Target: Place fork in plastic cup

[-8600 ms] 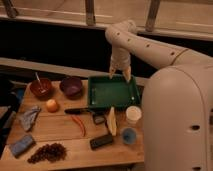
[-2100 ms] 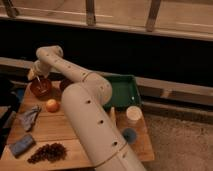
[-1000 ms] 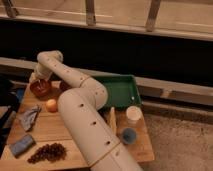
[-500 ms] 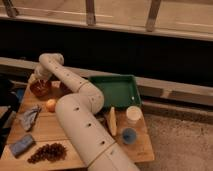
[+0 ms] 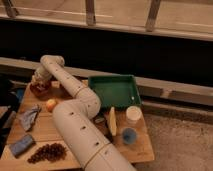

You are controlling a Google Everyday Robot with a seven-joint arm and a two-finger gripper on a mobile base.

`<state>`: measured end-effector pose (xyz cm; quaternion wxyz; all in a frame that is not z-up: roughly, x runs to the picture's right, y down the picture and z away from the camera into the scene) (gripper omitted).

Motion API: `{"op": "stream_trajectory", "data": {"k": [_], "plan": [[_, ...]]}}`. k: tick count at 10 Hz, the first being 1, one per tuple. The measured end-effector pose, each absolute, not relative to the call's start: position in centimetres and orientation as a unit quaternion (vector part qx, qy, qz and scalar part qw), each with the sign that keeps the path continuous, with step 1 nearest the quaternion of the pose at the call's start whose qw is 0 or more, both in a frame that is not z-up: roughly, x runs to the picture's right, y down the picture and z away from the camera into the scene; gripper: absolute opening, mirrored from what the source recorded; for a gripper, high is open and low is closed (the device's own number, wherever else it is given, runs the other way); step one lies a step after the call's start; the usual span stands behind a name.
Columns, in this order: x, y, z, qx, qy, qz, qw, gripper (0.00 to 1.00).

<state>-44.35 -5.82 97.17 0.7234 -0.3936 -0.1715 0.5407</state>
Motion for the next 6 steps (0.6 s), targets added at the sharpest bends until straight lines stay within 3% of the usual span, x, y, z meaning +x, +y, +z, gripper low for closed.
{"op": "stream_trajectory", "data": {"k": [3, 6], "plan": [[-44.38, -5.84, 97.07, -0.395, -0.169, 0.537, 0.726, 0.01], [-44.16, -5.96, 96.73, -0.394, -0.167, 0.537, 0.727, 0.00]]}}
